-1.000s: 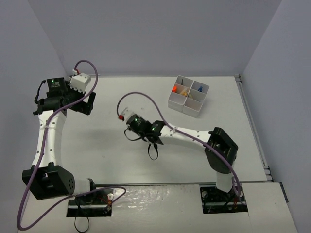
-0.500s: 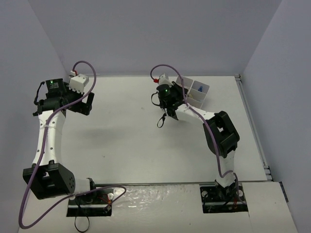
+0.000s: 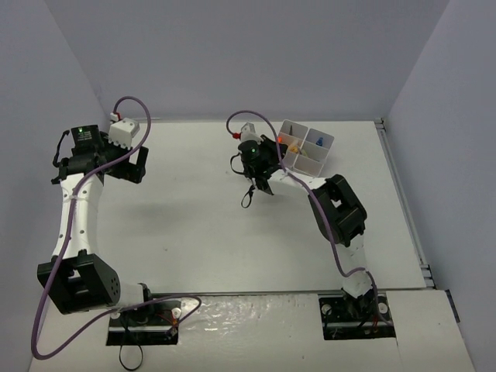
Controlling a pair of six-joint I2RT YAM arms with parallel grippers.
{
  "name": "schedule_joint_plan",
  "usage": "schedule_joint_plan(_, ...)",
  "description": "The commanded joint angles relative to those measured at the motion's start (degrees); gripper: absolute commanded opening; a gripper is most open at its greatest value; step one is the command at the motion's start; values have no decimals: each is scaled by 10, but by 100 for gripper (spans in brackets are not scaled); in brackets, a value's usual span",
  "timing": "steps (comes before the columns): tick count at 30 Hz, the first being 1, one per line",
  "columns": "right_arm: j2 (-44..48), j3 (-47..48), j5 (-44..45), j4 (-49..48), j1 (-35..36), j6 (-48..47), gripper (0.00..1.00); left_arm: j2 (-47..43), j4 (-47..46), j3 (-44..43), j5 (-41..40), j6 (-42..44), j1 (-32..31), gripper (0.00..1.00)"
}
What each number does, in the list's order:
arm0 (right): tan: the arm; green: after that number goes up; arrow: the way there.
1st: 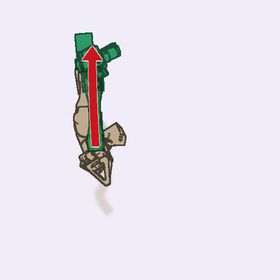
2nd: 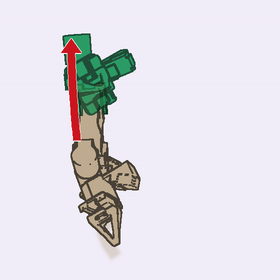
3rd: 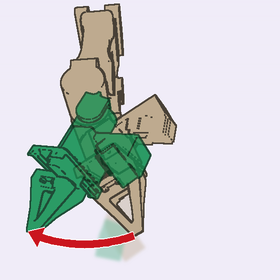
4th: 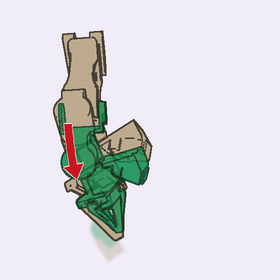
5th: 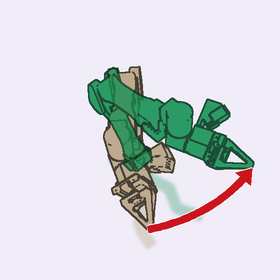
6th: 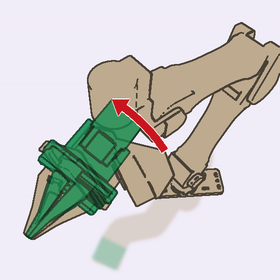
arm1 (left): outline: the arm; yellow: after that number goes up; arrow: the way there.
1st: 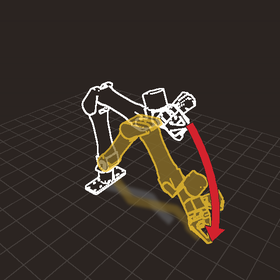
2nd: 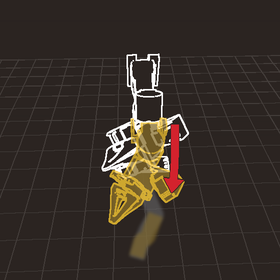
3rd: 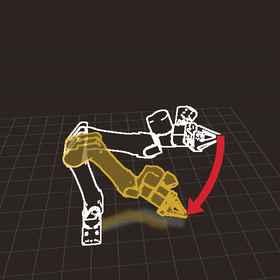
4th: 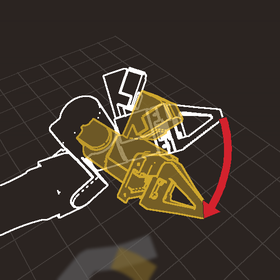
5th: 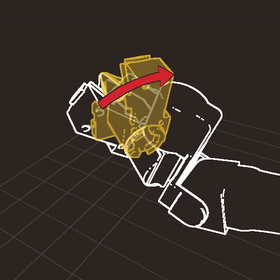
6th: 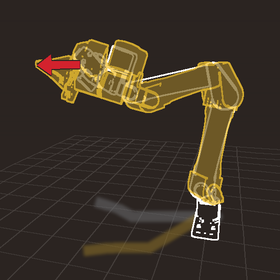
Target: Sort the stationery into containers
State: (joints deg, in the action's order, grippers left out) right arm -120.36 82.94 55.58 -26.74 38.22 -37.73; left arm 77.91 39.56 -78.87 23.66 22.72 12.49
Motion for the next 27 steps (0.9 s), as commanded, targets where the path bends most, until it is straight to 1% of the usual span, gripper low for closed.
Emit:
schedule_joint_plan(1, -28, 32, 34, -44, -2, -16, 0, -5, -25, -17, 15, -2, 8, 97)
schedule_joint_plan(8, -29, 17, 28, -67, -10, -19, 0, -3, -23, -16, 20, 1, 13, 97)
schedule_joint_plan(12, -36, 0, 30, -106, -11, -42, 0, 0, -23, -17, 24, -2, 13, 97)
schedule_joint_plan(16, -55, 3, 45, -152, -18, -80, 0, 3, -21, -20, 24, 0, 14, 97)
schedule_joint_plan(21, -68, 8, 46, -157, -19, -91, 0, 3, -20, -19, 24, -1, 15, 97)
schedule_joint_plan(27, -65, -21, 54, -161, -15, -81, 0, 6, -21, -15, 24, -3, 15, 97)
